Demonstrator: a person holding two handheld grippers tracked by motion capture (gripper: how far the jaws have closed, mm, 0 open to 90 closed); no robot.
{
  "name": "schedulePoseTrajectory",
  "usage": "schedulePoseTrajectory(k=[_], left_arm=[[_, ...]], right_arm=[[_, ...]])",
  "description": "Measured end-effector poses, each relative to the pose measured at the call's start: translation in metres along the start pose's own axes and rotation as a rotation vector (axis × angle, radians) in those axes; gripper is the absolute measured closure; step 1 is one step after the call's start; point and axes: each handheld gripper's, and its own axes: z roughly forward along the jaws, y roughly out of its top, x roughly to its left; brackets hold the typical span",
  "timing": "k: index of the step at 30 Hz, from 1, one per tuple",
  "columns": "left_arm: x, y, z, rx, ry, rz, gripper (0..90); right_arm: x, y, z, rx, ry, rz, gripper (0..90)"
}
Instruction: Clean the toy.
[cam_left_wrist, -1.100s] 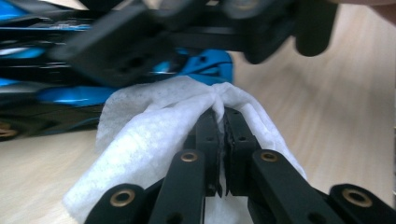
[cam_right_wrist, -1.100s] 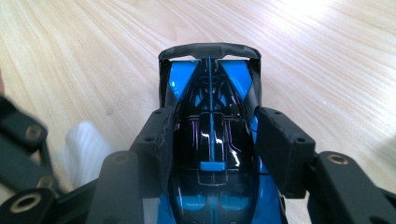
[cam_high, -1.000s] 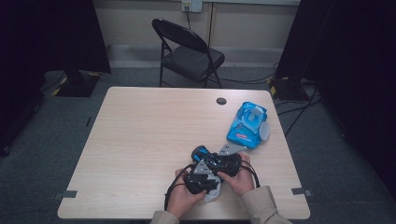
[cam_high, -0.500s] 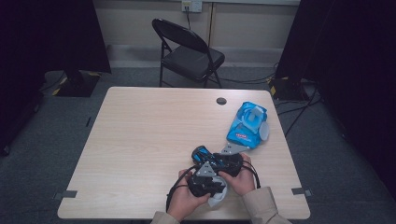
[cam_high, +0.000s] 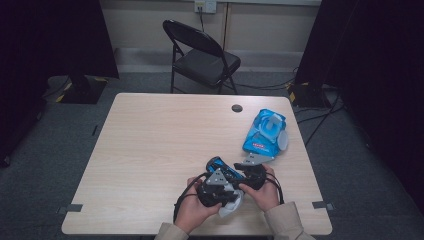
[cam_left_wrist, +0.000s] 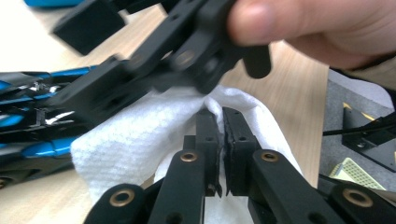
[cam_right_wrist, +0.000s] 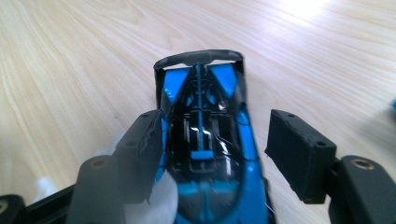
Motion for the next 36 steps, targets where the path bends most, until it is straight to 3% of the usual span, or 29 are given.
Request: schedulePoseTrajectory(k=[13, 36], left_arm=[[-0.007, 0.03, 0.009, -0.025, -0.011, 0.052, 86.0], [-0.001, 0.045, 0.059, -0.008, -0.045, 0.089, 81.2]], right_arm=[[-0.033, -0.017, -0.048, -0.053, -0.062, 0.074, 34.0], [-0.06, -0.045, -0.08, -0.061, -0.151, 0.136, 33.6]])
